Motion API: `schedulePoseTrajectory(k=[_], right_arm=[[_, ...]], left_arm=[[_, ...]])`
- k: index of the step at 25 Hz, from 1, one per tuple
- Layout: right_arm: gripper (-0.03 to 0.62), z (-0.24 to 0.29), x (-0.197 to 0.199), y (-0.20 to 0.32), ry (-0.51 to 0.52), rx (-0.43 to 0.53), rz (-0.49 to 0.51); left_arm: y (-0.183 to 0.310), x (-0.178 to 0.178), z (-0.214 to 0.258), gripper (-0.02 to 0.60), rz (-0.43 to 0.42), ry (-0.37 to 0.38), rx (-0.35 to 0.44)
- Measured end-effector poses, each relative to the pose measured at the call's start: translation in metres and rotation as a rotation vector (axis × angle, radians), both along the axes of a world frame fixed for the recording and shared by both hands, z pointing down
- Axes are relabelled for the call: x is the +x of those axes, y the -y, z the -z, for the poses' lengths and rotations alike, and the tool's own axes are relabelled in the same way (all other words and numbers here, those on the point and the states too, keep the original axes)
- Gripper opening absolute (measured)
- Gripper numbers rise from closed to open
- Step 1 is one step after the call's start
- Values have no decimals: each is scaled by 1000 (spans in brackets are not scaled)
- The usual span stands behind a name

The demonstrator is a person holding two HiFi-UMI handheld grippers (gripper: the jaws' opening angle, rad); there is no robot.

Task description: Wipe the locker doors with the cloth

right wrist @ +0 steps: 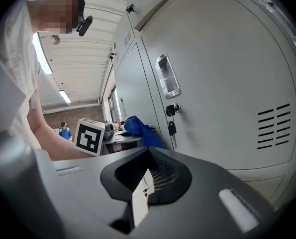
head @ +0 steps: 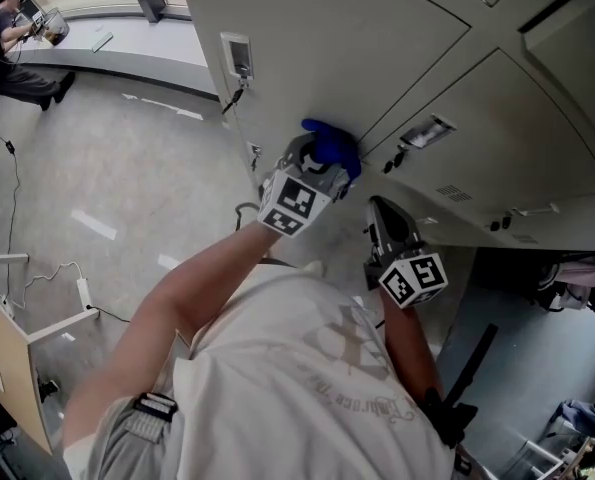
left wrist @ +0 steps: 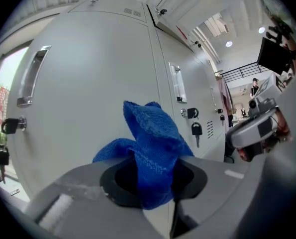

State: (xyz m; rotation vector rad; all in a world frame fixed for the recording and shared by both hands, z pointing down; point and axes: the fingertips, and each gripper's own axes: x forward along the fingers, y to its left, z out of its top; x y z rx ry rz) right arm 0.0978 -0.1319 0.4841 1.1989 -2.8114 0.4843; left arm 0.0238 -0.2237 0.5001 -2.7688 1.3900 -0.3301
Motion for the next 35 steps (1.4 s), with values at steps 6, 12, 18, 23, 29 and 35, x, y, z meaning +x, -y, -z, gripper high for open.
schedulePoseTrajectory(k=[6,12,18,23,29,35], right_arm=[[6,-2,-20,3,-5,-7,23],[6,-7,-35,6,-17,-17,35],[6,-6,-46,9,-21,-17,42],[7,-7,-55,8,-39,-7,60],[6,-5,-59,7,-30,-6,65],[6,-12,-55,6,-35,-21,61]], left_arm=[[6,-44,2,121,87,-29,-17],[14,-95,-7,121,187,-22,-32],[24,-152,-14,121,272,28,-28],[29,-186,-12,121,310,71,-10],[33,-216,2,121,378,49,6],[33,-223,20,123,406,11,33]])
